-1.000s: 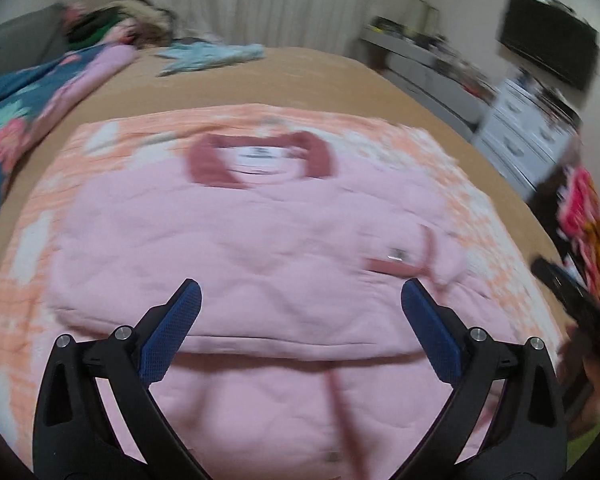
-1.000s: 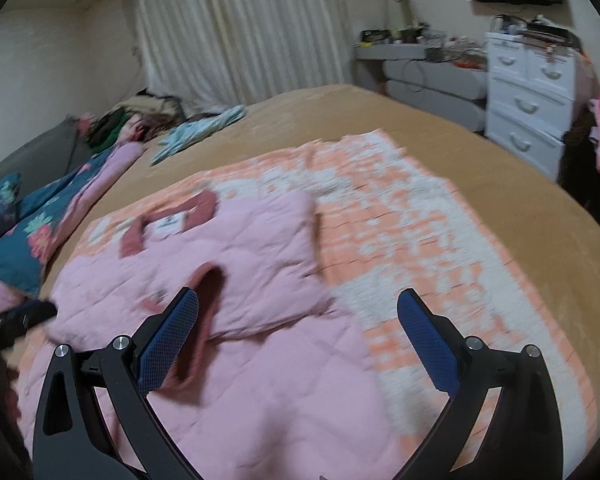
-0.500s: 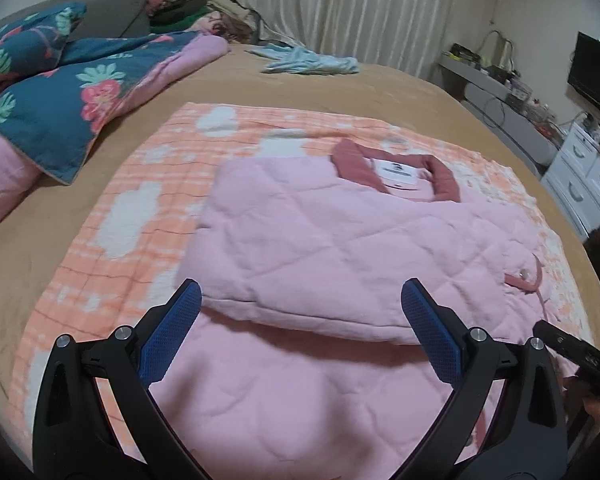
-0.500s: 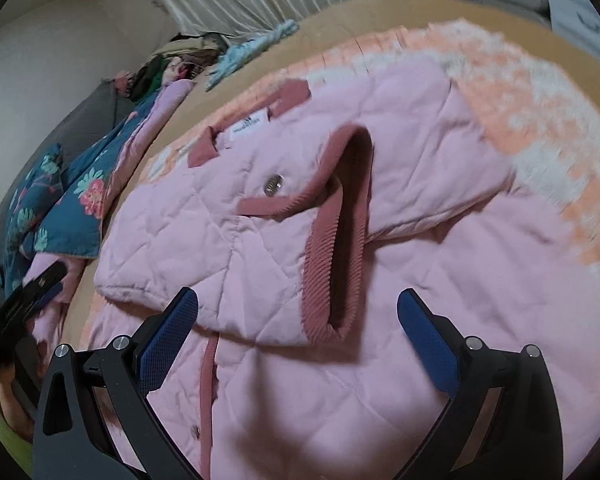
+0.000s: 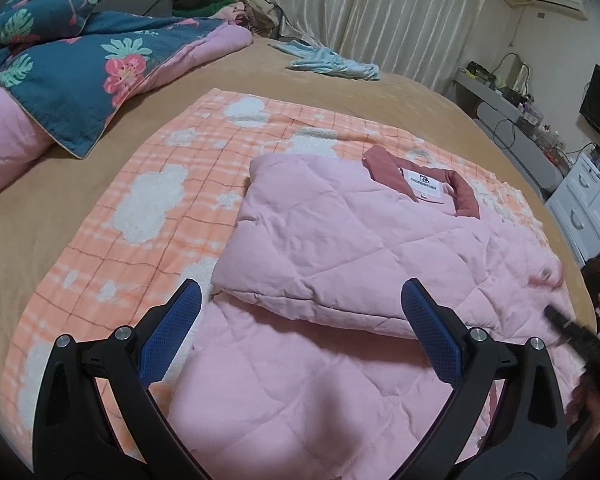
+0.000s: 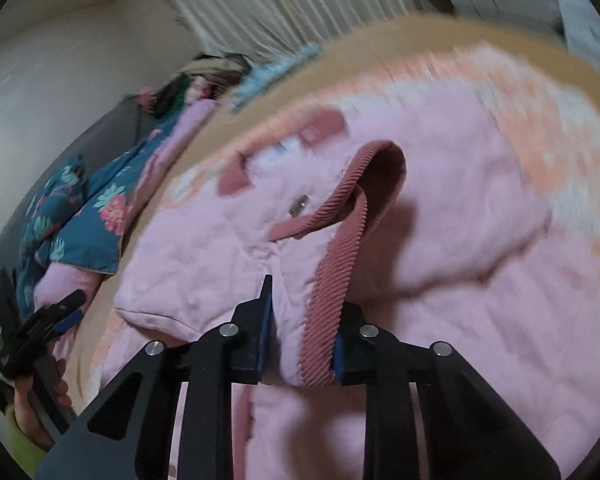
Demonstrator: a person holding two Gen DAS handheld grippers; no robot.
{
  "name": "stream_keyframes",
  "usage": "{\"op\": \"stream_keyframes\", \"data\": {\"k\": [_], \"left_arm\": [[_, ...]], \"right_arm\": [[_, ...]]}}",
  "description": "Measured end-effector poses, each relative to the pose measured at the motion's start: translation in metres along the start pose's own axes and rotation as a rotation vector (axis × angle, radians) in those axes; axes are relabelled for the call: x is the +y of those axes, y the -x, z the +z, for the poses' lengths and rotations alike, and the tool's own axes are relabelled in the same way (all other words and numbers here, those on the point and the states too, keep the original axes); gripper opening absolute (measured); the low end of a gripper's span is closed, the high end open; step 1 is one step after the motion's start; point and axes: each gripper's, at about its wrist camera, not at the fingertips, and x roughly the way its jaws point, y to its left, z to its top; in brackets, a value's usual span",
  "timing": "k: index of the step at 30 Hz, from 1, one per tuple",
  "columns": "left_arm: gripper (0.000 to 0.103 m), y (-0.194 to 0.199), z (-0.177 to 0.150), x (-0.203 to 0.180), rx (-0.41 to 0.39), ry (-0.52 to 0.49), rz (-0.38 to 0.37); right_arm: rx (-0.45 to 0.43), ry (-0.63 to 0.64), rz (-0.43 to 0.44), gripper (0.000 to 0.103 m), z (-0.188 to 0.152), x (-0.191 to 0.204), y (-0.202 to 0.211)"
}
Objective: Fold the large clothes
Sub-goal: 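Grasp the folded sleeve cuff with the right tool, straighten it, release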
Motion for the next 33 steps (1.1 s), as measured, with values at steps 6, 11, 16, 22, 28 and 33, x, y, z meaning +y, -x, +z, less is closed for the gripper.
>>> {"op": "stream_keyframes", "data": {"k": [6, 11, 16, 22, 28, 33], "left_arm": [[0.094, 0.000, 0.010, -0.002, -0.015, 0.003, -0.017], [0.094, 0.000, 0.016, -0.008, -0.029, 0.003, -0.013], [0.094, -0.005, 0.018, -0.018, -0.015, -0.014, -0.030], [0.094, -0.011, 0.023, -0.034, -0.021, -0.051, -0.038], [0.094, -0.022, 0.024, -0.055, -0.007, -0.105, -0.044], [0.094, -0.031, 0.023, -0.066, 0.008, -0.130, -0.047]], "right_arm": [[-0.103, 0.236, -0.025, 0.019, 0.058, 0.050, 0.029], [-0.143, 0.341, -0.116, 0.019, 0.092, 0.061, 0.027], [-0.112, 0.301, -0.172, 0.019, 0.091, 0.027, 0.011], [-0.049, 0.217, -0.205, 0.019, 0.067, -0.006, -0.013], [0.018, 0.171, -0.232, 0.025, 0.050, -0.022, -0.034], [0.057, 0.167, -0.287, 0.059, 0.041, -0.029, -0.035]]}}
